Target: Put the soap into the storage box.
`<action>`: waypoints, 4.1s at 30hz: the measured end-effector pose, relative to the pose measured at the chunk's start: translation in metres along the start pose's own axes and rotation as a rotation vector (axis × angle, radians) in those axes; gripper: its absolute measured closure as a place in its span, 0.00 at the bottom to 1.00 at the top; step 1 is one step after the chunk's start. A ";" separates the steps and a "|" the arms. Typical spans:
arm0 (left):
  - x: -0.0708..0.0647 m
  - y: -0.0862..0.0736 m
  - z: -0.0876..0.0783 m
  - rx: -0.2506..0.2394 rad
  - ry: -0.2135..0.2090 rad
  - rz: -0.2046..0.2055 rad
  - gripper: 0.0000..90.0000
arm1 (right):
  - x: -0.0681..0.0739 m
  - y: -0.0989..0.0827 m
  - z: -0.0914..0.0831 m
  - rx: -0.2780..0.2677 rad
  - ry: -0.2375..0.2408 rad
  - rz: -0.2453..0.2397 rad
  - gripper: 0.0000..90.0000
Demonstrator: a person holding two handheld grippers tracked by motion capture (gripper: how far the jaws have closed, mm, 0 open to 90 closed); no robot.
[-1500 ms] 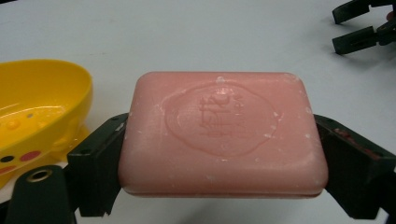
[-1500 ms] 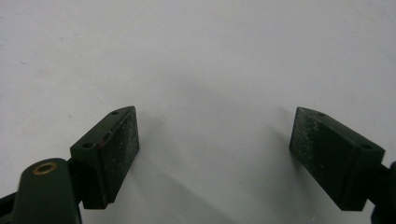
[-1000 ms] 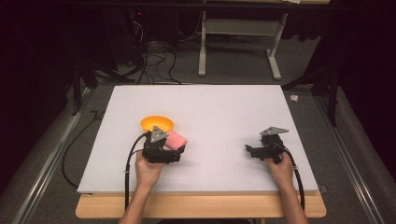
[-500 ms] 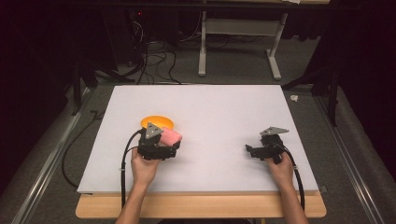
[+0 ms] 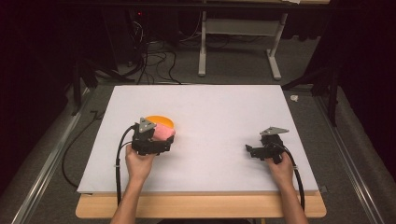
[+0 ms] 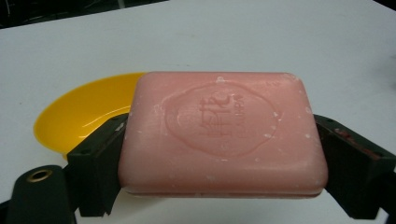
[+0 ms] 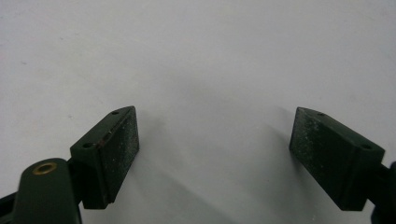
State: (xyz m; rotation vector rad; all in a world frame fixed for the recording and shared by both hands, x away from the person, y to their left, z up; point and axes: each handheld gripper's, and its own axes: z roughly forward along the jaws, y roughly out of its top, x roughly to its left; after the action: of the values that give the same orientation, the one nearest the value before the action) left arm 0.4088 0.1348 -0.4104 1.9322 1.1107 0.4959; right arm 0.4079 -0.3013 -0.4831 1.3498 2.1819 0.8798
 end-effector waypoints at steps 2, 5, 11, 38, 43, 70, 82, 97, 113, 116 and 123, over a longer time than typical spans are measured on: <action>0.002 0.002 0.000 -0.004 0.013 -0.006 0.15 | 0.000 0.000 0.000 0.000 0.000 -0.001 0.18; 0.005 0.004 0.000 -0.001 0.023 -0.012 0.15 | 0.000 0.000 0.000 0.000 0.000 -0.001 0.18; 0.013 0.009 0.003 0.012 0.058 -0.025 0.15 | 0.000 0.000 0.000 0.000 0.000 -0.001 0.18; 0.041 0.029 0.035 0.091 0.138 -0.110 0.15 | 0.000 0.000 0.000 0.000 -0.001 -0.002 0.18; 0.044 0.027 0.044 0.119 0.149 -0.120 0.15 | 0.000 0.000 0.000 0.000 0.000 0.000 0.18; 0.045 0.021 0.074 0.215 0.181 -0.134 0.15 | 0.000 0.000 0.000 0.000 0.000 -0.001 0.18; 0.044 0.019 0.079 0.242 0.182 -0.142 0.15 | 0.000 0.000 0.000 0.000 0.000 0.000 0.18; 0.038 0.018 0.076 0.240 0.199 -0.154 0.15 | 0.000 0.000 0.000 0.000 0.000 0.000 0.18; 0.039 0.023 0.058 0.140 0.205 -0.151 0.16 | 0.000 0.000 0.000 0.000 0.000 0.000 0.18; 0.035 0.027 0.049 0.104 0.190 -0.127 0.16 | 0.000 0.000 0.000 0.000 0.000 -0.001 0.18; 0.030 0.030 0.041 0.071 0.157 -0.088 0.17 | 0.000 0.000 0.000 0.000 0.000 0.000 0.18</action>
State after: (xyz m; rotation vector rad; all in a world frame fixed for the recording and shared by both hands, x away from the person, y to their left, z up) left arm 0.4677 0.1335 -0.4111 1.9217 1.3245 0.5745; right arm 0.4078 -0.3012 -0.4830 1.3492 2.1816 0.8797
